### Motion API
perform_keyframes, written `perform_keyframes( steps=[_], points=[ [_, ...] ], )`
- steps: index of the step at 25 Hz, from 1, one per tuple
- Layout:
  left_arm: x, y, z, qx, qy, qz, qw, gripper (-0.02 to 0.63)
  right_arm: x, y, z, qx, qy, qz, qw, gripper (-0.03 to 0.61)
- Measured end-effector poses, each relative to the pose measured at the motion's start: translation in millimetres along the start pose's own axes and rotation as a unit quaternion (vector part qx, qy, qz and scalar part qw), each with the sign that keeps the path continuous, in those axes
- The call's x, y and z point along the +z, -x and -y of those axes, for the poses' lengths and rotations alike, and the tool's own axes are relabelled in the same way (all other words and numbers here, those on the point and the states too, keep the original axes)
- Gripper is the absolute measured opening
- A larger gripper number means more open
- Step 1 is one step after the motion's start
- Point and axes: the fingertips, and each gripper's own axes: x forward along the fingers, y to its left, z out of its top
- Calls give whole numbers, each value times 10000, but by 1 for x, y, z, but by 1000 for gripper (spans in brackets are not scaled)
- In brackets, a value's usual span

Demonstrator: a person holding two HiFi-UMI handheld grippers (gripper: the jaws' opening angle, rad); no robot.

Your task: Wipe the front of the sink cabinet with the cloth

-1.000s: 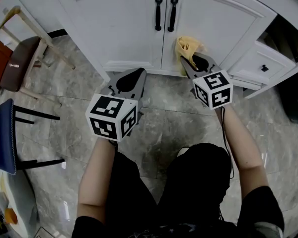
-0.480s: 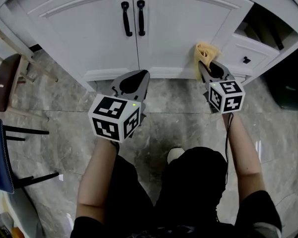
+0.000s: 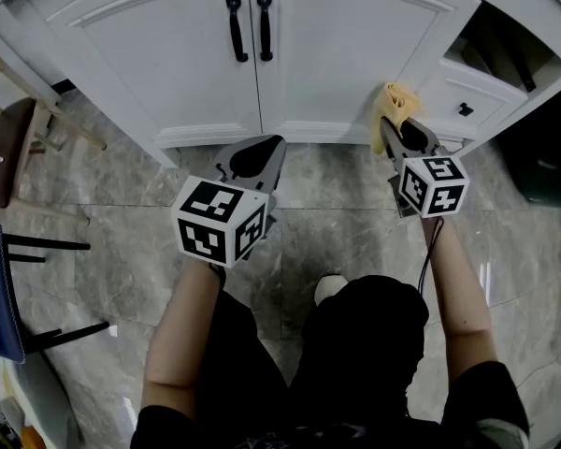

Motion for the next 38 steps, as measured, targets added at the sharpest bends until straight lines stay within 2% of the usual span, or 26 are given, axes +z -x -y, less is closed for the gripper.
perform_keyframes(
  steps=[5,10,17,21,25,33,38],
  points=[
    [-5,21,-28,340,35,-31,9994,15,1,-25,-62,597,391,60,9974,81],
    [-19,39,-53,679,184,-111,9975,17,-8,-56,-128,1233,781,151,9892,81],
    [-36,48,-63,775,231,-263,9964,17,-27,-96,-184,1624,1066,221,9807,81],
    [-41,47,-66,768,146,-354,9963,17,-36,-106,-181,1464,1030,183,9837,81],
    [-48,40,-66,732,184,-440,9962,17,-44,-101,-158,1160,1142,123,9866,81],
    [-47,7,-40,363,226,-462,9980,17,-65,-69,-69,291,879,-73,9957,81],
    [-43,-18,-28,174,218,-418,9987,17,-76,-45,-14,-278,621,-197,9975,81]
  ],
)
